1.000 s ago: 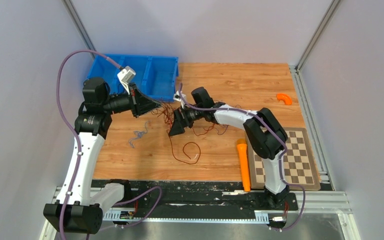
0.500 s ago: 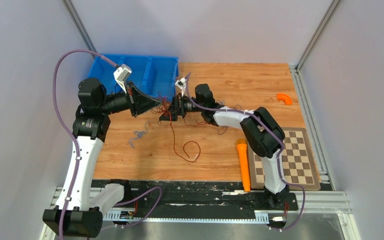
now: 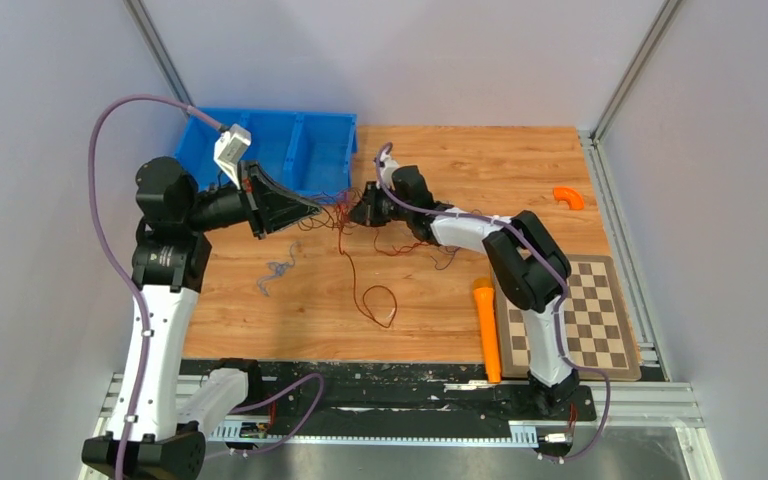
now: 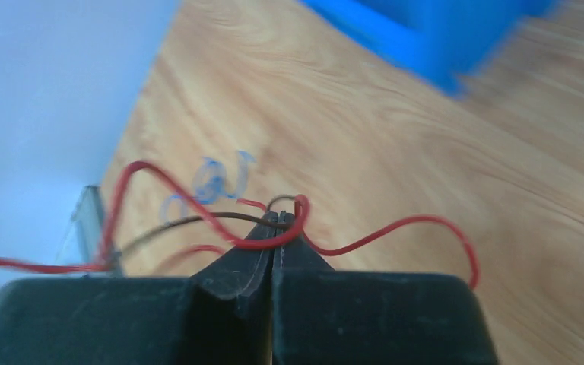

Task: Untangle the cables

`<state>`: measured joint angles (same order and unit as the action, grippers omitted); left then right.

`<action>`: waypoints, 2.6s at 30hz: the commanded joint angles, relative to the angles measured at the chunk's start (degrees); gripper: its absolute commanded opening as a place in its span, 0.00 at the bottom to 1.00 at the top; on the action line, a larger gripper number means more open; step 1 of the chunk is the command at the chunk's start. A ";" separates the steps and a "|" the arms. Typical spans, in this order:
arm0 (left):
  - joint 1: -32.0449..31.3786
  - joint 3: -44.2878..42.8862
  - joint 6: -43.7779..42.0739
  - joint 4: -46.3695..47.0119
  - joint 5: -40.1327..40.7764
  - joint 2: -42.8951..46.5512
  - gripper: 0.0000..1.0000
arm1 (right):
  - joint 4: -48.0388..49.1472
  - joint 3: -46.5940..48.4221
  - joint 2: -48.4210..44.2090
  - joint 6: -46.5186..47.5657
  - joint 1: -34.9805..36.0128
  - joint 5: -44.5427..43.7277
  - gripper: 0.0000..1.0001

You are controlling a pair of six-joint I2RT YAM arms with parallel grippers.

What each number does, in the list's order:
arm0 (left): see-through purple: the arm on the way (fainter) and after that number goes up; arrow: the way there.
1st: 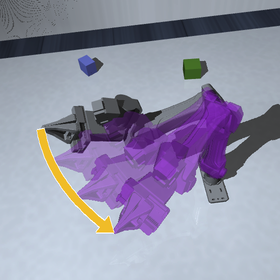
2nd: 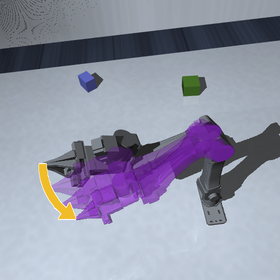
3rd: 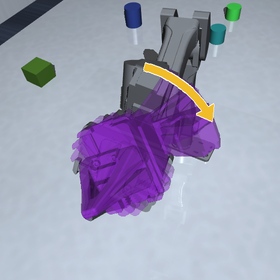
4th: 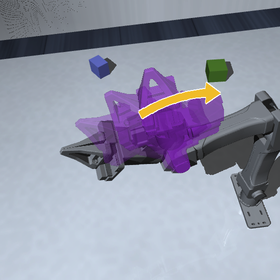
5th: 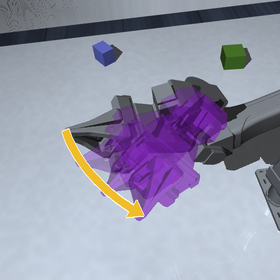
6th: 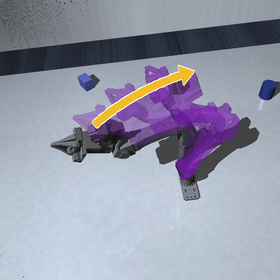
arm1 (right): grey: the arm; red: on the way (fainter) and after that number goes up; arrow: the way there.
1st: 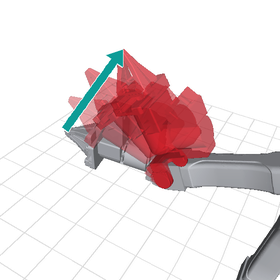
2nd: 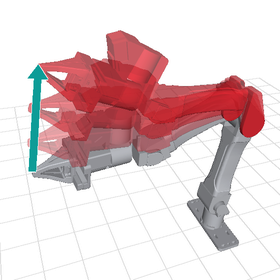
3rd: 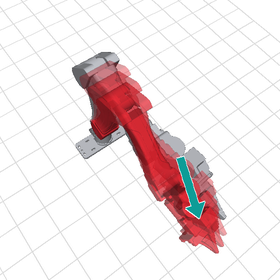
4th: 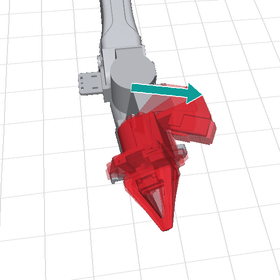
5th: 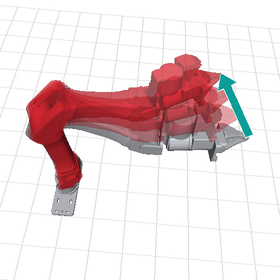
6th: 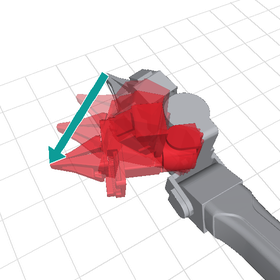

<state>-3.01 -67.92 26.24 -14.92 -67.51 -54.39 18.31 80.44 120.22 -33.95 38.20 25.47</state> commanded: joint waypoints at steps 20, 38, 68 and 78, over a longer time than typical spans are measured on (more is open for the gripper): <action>-0.18 -13.79 -13.42 -10.69 17.14 -1.44 0.00 | -21.87 -11.35 -14.94 20.34 -13.04 3.70 0.00; -4.71 -4.61 -43.63 -36.49 30.92 -16.57 0.51 | -43.45 -10.34 -26.24 33.55 -18.71 16.00 0.98; 1.34 13.70 -63.45 -23.00 64.74 -39.09 0.54 | -53.06 -9.63 -29.80 38.88 -26.93 15.66 0.97; 0.70 8.14 -58.16 -31.66 34.73 -15.80 0.00 | -53.20 -6.59 -29.73 35.93 -25.23 32.25 0.90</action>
<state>-1.63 -54.06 -35.73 -42.70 -14.26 -81.47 -35.55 69.30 91.50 3.95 11.44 46.30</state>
